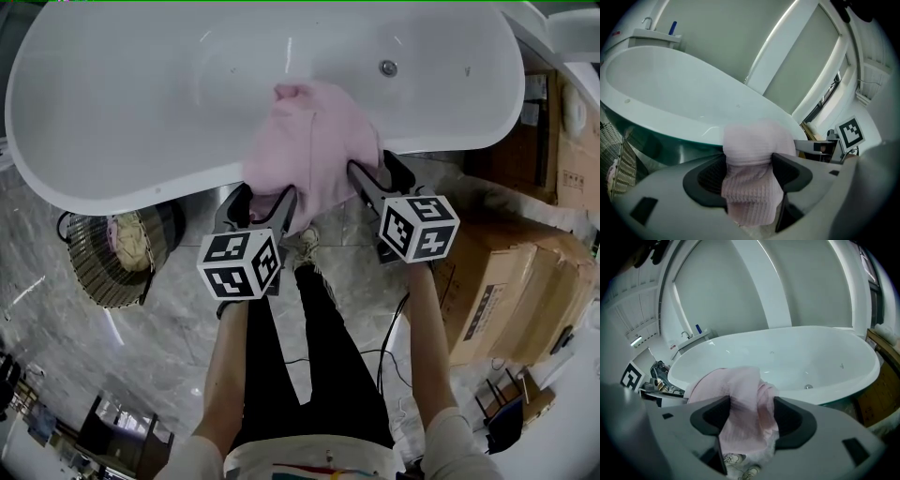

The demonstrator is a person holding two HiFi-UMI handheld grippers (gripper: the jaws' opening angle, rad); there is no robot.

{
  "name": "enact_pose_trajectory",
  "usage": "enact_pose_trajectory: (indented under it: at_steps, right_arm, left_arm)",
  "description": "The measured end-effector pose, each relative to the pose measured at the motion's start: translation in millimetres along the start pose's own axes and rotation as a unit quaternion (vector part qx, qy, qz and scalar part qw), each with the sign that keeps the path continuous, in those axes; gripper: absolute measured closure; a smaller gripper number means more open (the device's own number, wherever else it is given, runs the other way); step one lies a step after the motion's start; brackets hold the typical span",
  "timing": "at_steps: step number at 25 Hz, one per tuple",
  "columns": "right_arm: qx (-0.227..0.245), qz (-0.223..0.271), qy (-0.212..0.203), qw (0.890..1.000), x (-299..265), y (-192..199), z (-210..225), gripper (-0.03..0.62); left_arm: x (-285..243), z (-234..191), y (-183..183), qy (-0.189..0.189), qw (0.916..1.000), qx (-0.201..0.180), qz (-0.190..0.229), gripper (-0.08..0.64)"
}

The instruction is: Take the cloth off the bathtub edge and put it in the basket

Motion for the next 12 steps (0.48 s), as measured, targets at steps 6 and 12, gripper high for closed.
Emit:
enact_pose_trajectory:
  at_steps: [6,12]
  right_arm:
    - [-0.008,-0.003,-0.008,1.000,-1.3,1.9,-3.2,0.333]
    - [-0.012,-0.005,-0.017,1.000,-0.8,1.6,-8.2,0.456]
  left_arm:
    - [-10.9,-4.1,0.3,0.044,0.9985,0.007,-0.034,0.242]
    - [-16.2,8.4,-1.8,0.054,0.9957,-0.051,-0.056,0.397]
Point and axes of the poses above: the fingertips, and each gripper's own axes: x backward along the fingers, z to its right, y out of its underside, the point moved 8 cm from there along x, backward along the fingers, and after that the axes turned 3 degrees about x, right-handed, at the moved point
